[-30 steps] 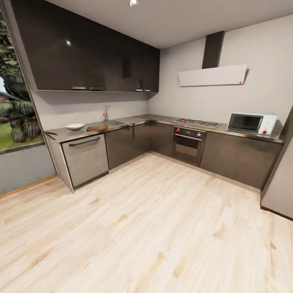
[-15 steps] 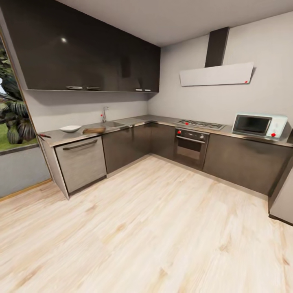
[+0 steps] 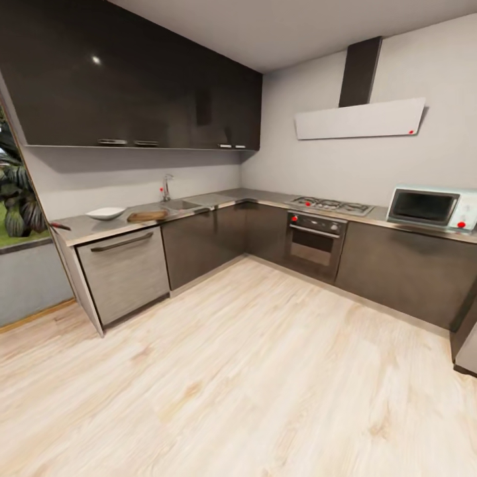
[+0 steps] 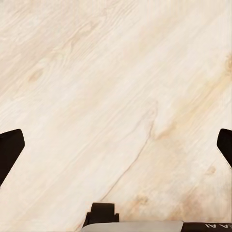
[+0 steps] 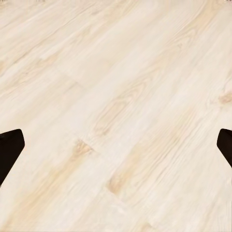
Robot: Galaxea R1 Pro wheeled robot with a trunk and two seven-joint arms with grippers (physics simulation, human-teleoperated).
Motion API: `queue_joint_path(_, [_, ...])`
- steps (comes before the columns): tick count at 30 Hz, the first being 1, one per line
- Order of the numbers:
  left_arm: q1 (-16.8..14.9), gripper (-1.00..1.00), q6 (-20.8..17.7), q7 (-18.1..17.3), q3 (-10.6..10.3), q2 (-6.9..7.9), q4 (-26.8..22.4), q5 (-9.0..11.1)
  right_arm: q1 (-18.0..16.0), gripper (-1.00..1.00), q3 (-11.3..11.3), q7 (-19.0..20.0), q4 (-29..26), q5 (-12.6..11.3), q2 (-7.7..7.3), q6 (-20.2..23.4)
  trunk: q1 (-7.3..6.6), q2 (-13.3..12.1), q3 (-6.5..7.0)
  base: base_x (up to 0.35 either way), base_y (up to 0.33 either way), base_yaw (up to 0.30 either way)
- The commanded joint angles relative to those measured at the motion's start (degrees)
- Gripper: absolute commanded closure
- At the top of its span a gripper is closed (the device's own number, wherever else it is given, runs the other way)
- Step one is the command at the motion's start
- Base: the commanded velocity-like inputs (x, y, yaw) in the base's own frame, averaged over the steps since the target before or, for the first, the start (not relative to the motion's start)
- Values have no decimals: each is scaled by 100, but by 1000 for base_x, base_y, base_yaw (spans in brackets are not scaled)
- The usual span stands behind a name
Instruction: In the kitchen, take the Vidalia onion out of the sink, dice it on the chopping board with the paring knife, put the diced onion into the bowl on the countertop, then place both the paring knife and the chopping board into the sink.
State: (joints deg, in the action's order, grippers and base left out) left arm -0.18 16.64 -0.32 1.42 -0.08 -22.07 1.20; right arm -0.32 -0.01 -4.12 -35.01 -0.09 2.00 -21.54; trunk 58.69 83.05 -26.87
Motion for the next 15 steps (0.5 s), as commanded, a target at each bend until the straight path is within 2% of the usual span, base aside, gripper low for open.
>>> queue_joint_path(1, [-1, -100, 14, -3, 7, -1, 1, 12, -3, -100, 1, -18, 3, 0, 2, -16, 3, 2, -6, 345, 0, 0])
queue_joint_path(15, [0, -100, 14, -3, 7, -1, 0, 6, -3, -100, 1, -16, 3, 0, 2, -25, 3, 2, -6, 345, 0, 0])
